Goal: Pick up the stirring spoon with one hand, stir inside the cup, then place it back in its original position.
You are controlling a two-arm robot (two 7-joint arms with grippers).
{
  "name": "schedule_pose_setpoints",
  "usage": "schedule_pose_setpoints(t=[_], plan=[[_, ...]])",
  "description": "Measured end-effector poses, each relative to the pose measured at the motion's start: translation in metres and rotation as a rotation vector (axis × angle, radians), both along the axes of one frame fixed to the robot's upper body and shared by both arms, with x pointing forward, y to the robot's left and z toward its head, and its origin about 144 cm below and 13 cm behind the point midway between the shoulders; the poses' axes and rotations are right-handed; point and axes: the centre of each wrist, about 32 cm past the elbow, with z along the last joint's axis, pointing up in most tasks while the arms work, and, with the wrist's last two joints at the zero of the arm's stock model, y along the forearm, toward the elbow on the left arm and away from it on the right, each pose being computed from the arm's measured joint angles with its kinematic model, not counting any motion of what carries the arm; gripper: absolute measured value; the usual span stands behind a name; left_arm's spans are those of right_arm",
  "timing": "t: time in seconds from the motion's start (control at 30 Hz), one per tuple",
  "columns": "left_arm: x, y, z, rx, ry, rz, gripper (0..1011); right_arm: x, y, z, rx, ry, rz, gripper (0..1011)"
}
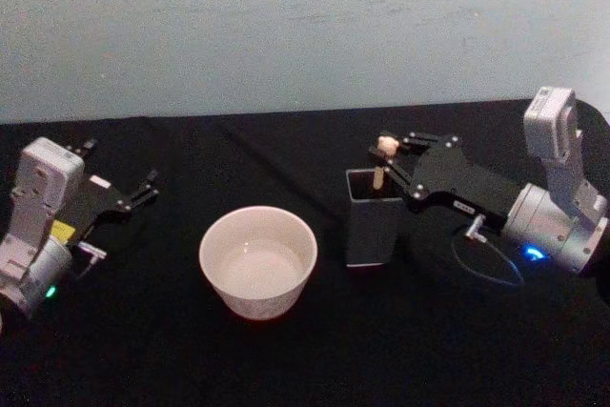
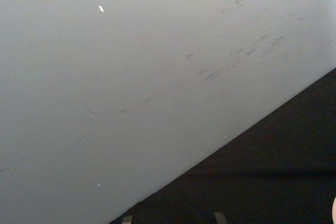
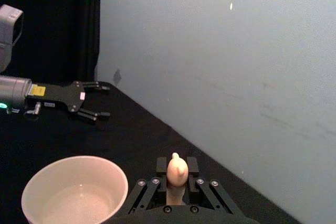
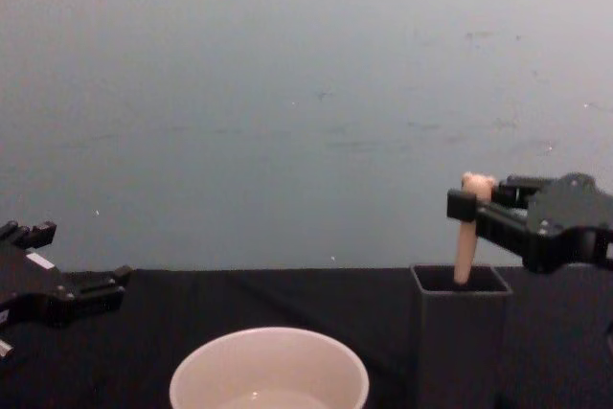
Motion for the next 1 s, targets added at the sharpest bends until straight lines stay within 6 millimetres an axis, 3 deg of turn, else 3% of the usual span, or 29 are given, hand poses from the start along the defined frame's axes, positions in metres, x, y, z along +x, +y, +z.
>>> schedule_pose_setpoints(t=[0.47, 1.0], plan=[[0.000, 0.000, 0.000, 0.000, 0.000, 0.000, 1001, 0.000, 0.005, -0.015, -0.018, 0.059, -0.008, 214], [0.000, 0.000, 0.000, 0.000, 0.000, 0.000, 1001, 0.000, 0.006, -0.018, -0.026, 0.063, -0.014, 214]])
